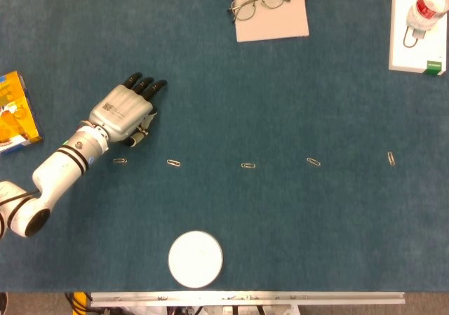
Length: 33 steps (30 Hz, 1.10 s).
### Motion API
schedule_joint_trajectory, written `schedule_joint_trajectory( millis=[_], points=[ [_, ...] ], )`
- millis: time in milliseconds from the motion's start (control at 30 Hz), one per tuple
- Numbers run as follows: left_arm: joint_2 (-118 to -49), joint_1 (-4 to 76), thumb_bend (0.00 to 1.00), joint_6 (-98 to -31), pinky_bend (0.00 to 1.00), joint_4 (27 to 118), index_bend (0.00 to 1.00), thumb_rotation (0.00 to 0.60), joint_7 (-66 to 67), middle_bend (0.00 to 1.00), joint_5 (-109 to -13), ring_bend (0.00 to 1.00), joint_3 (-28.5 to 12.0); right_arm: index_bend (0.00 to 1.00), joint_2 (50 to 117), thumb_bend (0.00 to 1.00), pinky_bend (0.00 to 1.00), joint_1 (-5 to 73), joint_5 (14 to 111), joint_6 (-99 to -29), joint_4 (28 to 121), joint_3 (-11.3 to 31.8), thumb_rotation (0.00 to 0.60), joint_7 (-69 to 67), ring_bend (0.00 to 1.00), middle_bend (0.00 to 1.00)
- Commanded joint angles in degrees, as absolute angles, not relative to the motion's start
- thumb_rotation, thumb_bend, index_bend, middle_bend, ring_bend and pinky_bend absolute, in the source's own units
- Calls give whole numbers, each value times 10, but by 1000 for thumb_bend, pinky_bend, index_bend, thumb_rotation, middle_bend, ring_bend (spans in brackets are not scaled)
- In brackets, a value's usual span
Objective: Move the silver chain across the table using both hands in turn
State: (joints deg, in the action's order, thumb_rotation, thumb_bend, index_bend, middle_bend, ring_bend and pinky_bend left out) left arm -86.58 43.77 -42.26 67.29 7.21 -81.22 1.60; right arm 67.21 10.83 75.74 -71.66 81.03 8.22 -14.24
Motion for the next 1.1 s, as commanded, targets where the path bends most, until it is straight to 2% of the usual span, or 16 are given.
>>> schedule_joint_trajectory(
  millis=[33, 1100],
  points=[
    [-863, 437, 327, -425, 0, 676, 555, 600, 73, 0, -812, 0, 16, 298, 672, 338, 322, 108, 757, -716, 811, 82, 600, -142, 121, 199],
    [-766, 394, 326, -494, 0, 818, 564, 600, 111, 0, -817, 0, 25, 298, 662, 339, 322, 107, 769, -732, 841, 82, 600, -129, 120, 199]
  ],
)
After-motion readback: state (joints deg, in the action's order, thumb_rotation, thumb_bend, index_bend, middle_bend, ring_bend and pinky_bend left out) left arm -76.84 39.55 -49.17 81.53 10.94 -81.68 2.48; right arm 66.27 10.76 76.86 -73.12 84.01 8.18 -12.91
